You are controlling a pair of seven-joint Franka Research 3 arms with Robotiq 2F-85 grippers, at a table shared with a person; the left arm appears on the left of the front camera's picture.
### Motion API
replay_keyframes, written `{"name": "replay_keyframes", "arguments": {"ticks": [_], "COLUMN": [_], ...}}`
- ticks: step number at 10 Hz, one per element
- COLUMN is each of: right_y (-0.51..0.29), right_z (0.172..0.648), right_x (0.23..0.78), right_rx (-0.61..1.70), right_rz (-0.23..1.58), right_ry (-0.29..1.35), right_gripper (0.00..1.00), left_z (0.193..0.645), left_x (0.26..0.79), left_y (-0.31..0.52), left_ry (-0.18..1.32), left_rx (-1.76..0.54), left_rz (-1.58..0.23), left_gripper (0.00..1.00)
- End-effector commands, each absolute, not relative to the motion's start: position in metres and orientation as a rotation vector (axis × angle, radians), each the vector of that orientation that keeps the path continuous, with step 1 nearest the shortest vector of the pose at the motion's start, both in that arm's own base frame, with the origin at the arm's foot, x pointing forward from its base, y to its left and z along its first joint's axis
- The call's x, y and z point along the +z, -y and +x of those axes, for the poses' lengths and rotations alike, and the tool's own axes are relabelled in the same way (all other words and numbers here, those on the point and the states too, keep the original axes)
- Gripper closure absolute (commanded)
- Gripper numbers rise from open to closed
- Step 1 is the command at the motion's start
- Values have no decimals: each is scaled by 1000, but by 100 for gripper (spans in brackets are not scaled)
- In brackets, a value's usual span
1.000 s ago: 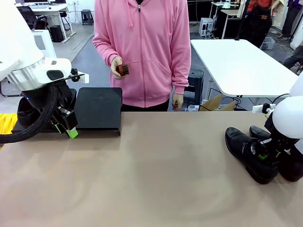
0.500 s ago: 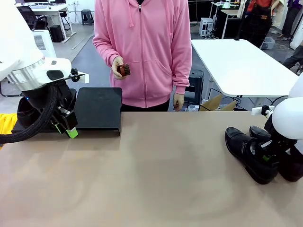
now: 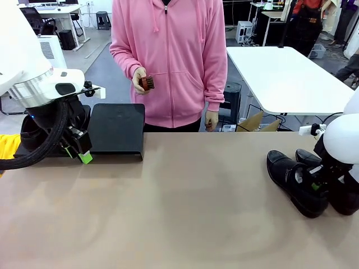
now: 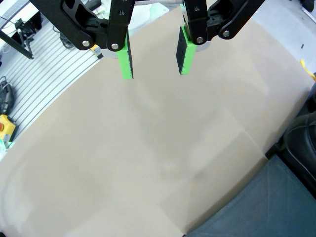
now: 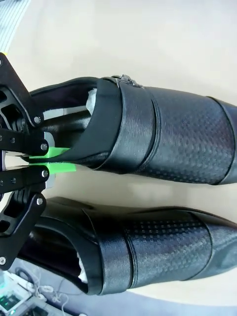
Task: Organize the shoes by placing them on the stand.
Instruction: Pick up one Shoe and place it in the middle of the table.
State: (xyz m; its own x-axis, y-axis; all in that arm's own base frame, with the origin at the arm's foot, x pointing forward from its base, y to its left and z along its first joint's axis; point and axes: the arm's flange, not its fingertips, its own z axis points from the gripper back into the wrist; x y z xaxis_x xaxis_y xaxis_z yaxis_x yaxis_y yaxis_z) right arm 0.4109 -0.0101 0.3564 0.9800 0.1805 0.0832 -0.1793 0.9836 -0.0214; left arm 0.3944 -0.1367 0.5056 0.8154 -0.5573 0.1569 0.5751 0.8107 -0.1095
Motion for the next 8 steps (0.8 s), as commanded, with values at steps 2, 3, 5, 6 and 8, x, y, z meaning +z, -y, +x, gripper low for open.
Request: {"name": "replay_keyframes", "arguments": {"ticks": [2, 3, 5, 6, 8], "right_y": [-16, -32, -80, -109, -175], "right_z": [364, 352, 329, 315, 293], "right_x": [406, 420, 434, 433, 421], "right_rx": [83, 72, 18, -16, -39], "right_rz": [54, 88, 152, 120, 71], "right_ry": [178, 198, 181, 182, 177], "right_gripper": [100, 100, 100, 100, 100], "left_z": [393, 393, 393, 393, 393], "left_x": [505, 505, 505, 505, 505], "left_y": [134, 134, 134, 134, 134], "left_ry": [130, 130, 130, 130, 130], "left_rx": [-610, -610, -610, -610, -610], "left_rz": [-170, -170, -170, -170, -170], "left_gripper": [51, 51, 51, 51, 51]}}
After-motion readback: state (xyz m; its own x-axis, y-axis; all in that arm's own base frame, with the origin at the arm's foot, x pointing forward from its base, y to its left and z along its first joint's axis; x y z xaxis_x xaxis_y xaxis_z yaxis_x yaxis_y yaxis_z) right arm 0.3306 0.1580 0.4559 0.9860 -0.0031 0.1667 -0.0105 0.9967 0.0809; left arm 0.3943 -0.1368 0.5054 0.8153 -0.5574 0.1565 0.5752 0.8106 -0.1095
